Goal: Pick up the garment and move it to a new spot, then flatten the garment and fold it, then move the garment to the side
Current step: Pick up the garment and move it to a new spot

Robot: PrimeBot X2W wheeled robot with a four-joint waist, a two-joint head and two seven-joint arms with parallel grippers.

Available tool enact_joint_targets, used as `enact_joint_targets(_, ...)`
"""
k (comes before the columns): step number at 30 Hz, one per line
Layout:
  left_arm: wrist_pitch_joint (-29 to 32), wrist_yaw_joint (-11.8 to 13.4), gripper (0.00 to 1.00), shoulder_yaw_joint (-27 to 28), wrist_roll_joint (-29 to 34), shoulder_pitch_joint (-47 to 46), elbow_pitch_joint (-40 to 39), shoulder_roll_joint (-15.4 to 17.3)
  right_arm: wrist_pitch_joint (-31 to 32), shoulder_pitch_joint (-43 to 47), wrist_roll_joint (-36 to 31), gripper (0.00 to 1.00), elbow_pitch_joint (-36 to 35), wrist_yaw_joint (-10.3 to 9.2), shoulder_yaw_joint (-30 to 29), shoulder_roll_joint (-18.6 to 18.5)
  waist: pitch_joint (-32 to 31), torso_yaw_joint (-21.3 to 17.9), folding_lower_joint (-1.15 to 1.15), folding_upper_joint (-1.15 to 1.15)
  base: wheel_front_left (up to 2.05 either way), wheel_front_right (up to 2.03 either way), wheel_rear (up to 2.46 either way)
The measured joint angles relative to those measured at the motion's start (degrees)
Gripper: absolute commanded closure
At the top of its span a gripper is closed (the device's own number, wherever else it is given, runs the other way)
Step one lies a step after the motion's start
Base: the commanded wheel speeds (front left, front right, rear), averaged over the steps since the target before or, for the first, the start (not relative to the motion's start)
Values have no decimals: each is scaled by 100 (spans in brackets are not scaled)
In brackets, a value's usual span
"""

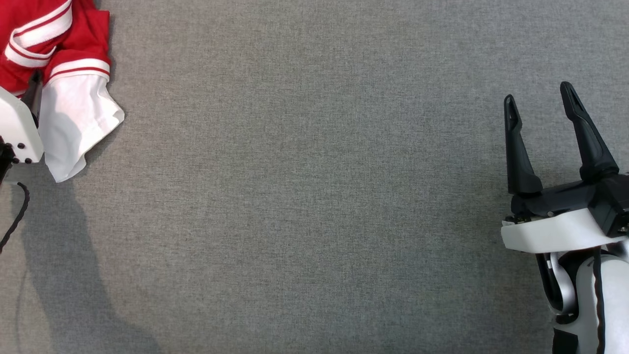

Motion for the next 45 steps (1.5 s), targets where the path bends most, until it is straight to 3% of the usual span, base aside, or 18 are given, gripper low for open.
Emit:
enact_joint_targets(2,-37,0,0,2,-23,-49,153,-37,-2,1,-1,0,2,0,1,0,3,-7,0,0,0,0,0)
enact_joint_targets(3,-75,0,21,-4,-36,-65,214,-53,-8,2,-1,0,3,0,0,0,-1,-9,0,0,0,0,0)
enact_joint_targets(4,-92,0,52,-16,-49,-81,267,-63,-9,4,-1,0,8,0,-2,0,-7,-8,0,0,0,0,0)
enact_joint_targets(5,-119,0,60,-34,-52,-86,314,-74,-16,7,-4,0,14,0,-3,0,-15,-6,0,0,0,0,0)
enact_joint_targets(6,-143,0,92,-53,-60,-87,365,-93,-24,9,-9,0,25,0,-5,0,-27,-4,0,0,0,0,0)
enact_joint_targets(7,-179,0,100,-78,-67,-88,399,-119,-33,12,-14,0,36,0,-4,0,-45,-2,0,0,0,0,0)
enact_joint_targets(18,-510,0,100,-579,-113,-192,338,-24,-189,75,155,0,368,0,64,0,-533,-27,0,0,0,0,0)
enact_joint_targets(29,-425,0,100,-1325,-325,-493,-445,88,-566,381,565,0,1049,0,22,0,-1542,-188,0,0,0,0,0)
enact_joint_targets(37,-346,0,100,-1817,-537,-732,-1246,-130,-730,601,809,0,1386,0,-98,1,-2236,-418,0,0,0,0,0)
enact_joint_targets(45,-334,-1,100,-2106,-728,-1029,-1858,-625,-818,783,857,0,1513,0,-421,1,-2658,-851,0,0,0,0,0)
